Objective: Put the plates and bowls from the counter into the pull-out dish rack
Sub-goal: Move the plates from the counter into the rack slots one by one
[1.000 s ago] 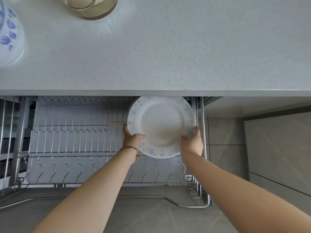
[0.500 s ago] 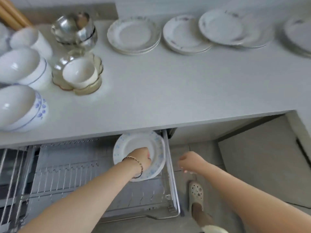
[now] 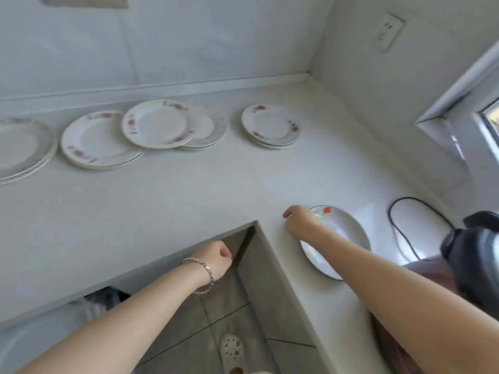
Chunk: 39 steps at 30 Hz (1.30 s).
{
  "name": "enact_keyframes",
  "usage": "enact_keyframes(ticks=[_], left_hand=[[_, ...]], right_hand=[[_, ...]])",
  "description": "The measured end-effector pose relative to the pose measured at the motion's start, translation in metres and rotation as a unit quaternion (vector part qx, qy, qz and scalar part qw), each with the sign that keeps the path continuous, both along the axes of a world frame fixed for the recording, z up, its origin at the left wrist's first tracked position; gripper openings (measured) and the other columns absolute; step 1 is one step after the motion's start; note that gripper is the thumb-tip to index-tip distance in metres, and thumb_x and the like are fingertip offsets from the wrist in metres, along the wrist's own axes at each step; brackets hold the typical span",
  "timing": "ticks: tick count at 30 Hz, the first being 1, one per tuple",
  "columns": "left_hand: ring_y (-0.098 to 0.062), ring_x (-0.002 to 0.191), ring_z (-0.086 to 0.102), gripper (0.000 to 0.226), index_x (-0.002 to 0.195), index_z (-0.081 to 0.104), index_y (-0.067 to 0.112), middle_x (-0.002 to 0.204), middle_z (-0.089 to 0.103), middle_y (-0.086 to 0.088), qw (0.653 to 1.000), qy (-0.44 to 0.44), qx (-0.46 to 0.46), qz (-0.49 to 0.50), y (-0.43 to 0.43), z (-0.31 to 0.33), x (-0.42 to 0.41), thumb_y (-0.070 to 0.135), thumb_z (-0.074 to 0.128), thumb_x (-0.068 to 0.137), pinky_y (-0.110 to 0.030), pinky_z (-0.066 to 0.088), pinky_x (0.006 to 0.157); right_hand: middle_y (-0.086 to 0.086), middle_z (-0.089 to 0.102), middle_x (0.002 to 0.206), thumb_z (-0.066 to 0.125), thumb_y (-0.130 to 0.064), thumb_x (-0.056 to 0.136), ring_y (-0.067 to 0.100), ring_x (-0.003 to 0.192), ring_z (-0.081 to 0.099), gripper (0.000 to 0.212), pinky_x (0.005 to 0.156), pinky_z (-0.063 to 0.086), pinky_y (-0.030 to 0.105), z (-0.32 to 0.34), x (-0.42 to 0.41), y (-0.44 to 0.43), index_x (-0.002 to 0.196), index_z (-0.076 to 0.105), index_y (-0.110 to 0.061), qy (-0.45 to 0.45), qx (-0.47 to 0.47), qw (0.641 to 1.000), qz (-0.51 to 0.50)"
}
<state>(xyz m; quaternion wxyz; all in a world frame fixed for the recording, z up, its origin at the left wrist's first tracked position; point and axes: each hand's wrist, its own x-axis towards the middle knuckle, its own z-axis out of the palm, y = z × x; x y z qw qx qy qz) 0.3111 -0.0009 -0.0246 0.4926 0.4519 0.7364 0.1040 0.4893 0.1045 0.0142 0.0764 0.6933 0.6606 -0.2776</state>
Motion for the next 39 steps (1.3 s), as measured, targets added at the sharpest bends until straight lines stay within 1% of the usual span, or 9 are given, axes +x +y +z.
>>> enact_keyframes(ticks=[5, 10, 14, 17, 21, 25, 32, 35, 39], left_hand=[[-0.013, 0.068, 0.063, 0.024, 0.073, 0.052, 0.025, 0.075, 0.063, 0.004, 0.997, -0.054, -0.025, 0.042, 0.048, -0.002, 0.065, 0.009, 0.044, 0.088, -0.019, 0.042, 0.052], [-0.015, 0.072, 0.064, 0.024, 0.072, 0.051, 0.026, 0.075, 0.063, 0.004, 0.996, -0.031, -0.055, 0.067, 0.064, -0.014, 0.07, 0.01, 0.044, 0.088, -0.019, 0.042, 0.053], [-0.015, 0.074, 0.064, 0.025, 0.072, 0.051, 0.026, 0.075, 0.062, 0.005, 0.994, -0.007, -0.077, 0.073, 0.065, -0.011, 0.063, 0.01, 0.043, 0.089, -0.02, 0.043, 0.055], [-0.011, 0.07, 0.062, 0.023, 0.075, 0.052, 0.024, 0.075, 0.061, 0.006, 0.993, -0.013, -0.083, 0.084, 0.069, -0.005, 0.057, 0.009, 0.044, 0.09, -0.02, 0.046, 0.06], [-0.015, 0.071, 0.061, 0.013, 0.099, 0.055, 0.011, 0.08, 0.062, -0.003, 0.98, -0.084, -0.11, 0.143, 0.067, 0.004, 0.063, 0.008, 0.044, 0.093, -0.021, 0.05, 0.065], [-0.026, 0.11, 0.061, 0.04, 0.13, 0.048, 0.0, 0.126, 0.058, -0.018, 0.953, -0.192, -0.177, 0.157, 0.066, 0.004, 0.103, 0.018, 0.052, 0.094, -0.035, 0.051, 0.091], [-0.031, 0.14, 0.031, 0.053, 0.143, 0.033, 0.004, 0.15, 0.034, -0.017, 0.836, -0.35, -0.232, 0.354, 0.068, 0.006, 0.152, 0.021, 0.05, 0.095, -0.051, 0.03, 0.113], [-0.034, 0.12, 0.049, 0.048, 0.137, 0.039, 0.007, 0.134, 0.048, -0.018, 0.813, -0.366, -0.211, 0.4, 0.063, 0.006, 0.143, 0.017, 0.053, 0.092, -0.054, 0.039, 0.101], [-0.026, 0.076, 0.056, 0.029, 0.117, 0.041, 0.015, 0.103, 0.056, -0.013, 0.805, -0.359, -0.135, 0.453, 0.051, 0.015, 0.1, 0.015, 0.052, 0.09, -0.041, 0.05, 0.069]], right_hand=[[0.019, 0.05, 0.133, 0.04, -0.009, 0.092, 0.034, 0.124, 0.048, 0.038, 0.1, 0.042, 0.034, -0.009, 0.102, 0.067, 0.128, 0.046, -0.001, -0.086, 0.009, 0.991, -0.1], [0.016, 0.052, 0.129, 0.043, -0.013, 0.09, 0.033, 0.121, 0.051, 0.04, 0.098, 0.042, 0.037, -0.051, 0.145, 0.083, 0.129, 0.043, -0.006, -0.111, -0.068, 0.981, -0.141], [0.014, 0.058, 0.118, 0.045, -0.013, 0.09, 0.029, 0.104, 0.056, 0.031, 0.078, 0.039, 0.029, -0.059, 0.156, 0.091, 0.119, 0.052, -0.003, -0.11, -0.103, 0.982, -0.118], [0.007, 0.059, 0.092, 0.051, -0.023, 0.09, 0.021, 0.089, 0.051, 0.019, 0.075, 0.039, 0.026, -0.049, 0.156, 0.102, 0.1, 0.056, -0.008, -0.13, -0.138, 0.98, -0.064], [0.012, 0.061, 0.123, 0.054, -0.036, 0.09, 0.024, 0.103, 0.057, 0.045, 0.09, 0.046, 0.031, -0.037, 0.144, 0.107, 0.12, 0.06, -0.004, -0.123, -0.146, 0.982, 0.004], [0.011, 0.059, 0.106, 0.056, -0.029, 0.09, 0.025, 0.095, 0.055, 0.038, 0.078, 0.043, 0.03, -0.031, 0.136, 0.108, 0.119, 0.06, -0.005, -0.084, -0.116, 0.989, 0.032], [0.011, 0.057, 0.103, 0.058, -0.029, 0.09, 0.029, 0.103, 0.057, 0.039, 0.079, 0.044, 0.03, -0.016, 0.122, 0.106, 0.121, 0.059, -0.005, -0.062, -0.103, 0.991, 0.061], [0.009, 0.056, 0.096, 0.061, -0.029, 0.088, 0.028, 0.095, 0.057, 0.038, 0.079, 0.045, 0.031, -0.009, 0.11, 0.108, 0.117, 0.061, -0.004, -0.033, -0.093, 0.992, 0.072], [0.011, 0.06, 0.095, 0.066, -0.03, 0.085, 0.027, 0.083, 0.056, 0.033, 0.074, 0.046, 0.032, 0.001, 0.068, 0.107, 0.107, 0.065, -0.006, 0.035, -0.08, 0.992, 0.091]])
